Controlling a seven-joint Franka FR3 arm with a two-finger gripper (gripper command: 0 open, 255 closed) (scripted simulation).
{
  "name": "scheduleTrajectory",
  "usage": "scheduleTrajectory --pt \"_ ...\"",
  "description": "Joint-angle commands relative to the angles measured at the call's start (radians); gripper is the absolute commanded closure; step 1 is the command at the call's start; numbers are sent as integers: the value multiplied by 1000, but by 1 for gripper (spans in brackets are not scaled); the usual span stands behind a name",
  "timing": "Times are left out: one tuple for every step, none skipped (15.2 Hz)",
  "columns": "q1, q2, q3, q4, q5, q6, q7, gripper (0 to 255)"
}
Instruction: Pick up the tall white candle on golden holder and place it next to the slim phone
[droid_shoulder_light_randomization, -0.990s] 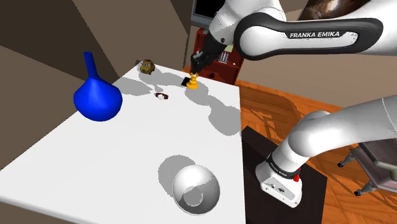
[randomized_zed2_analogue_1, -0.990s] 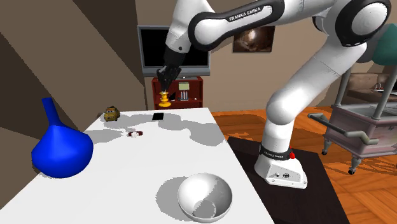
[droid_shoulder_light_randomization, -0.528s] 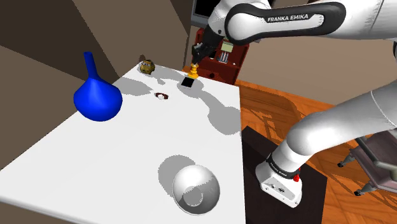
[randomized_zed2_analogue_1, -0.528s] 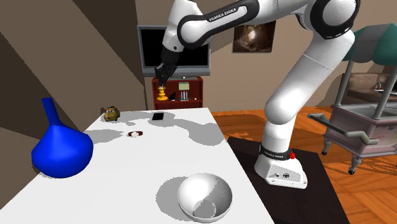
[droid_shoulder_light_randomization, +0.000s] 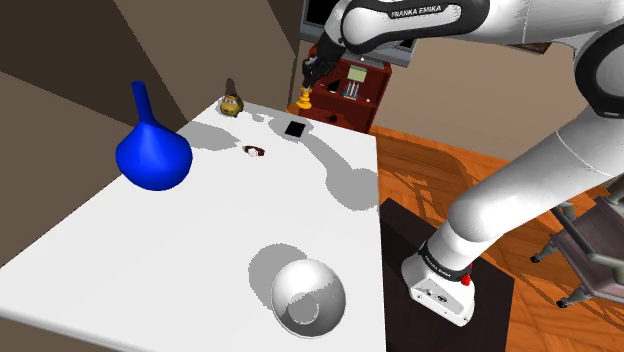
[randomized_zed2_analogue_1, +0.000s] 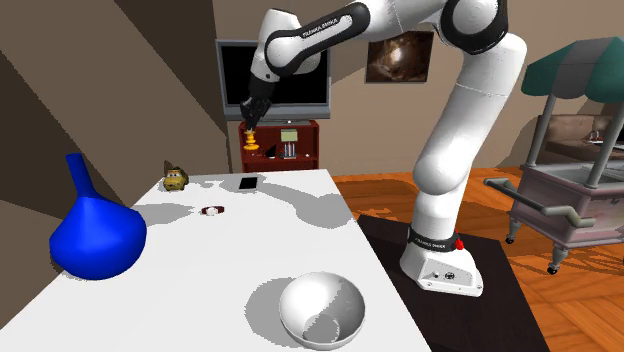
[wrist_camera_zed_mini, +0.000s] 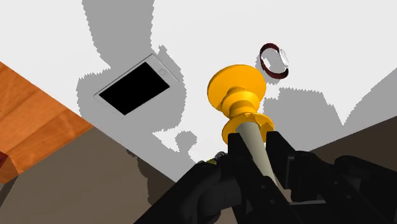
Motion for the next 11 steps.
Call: scheduleTrajectory --pt "-15 54 -19 60 -5 -8 -33 255" --pt "-22 83 -28 90 -7 -10 -48 255" --pt "-29 112 -36 121 -9 -13 -62 255" --pt "-35 141 -44 153 -11 -16 -77 255" --pt "-41 164 -49 179 -12 -20 -88 255" --pt "-40 166 -49 168 -13 -7 -87 255" --pt "-40 169 -49 157 -13 7 -87 255" --pt "-40 171 -49 146 -14 20 -86 255" --pt "-40 174 -48 136 -15 33 -86 255" --pt "-40 177 -48 125 -16 46 -85 255" --pt "-40 180 -48 115 -17 59 -84 255"
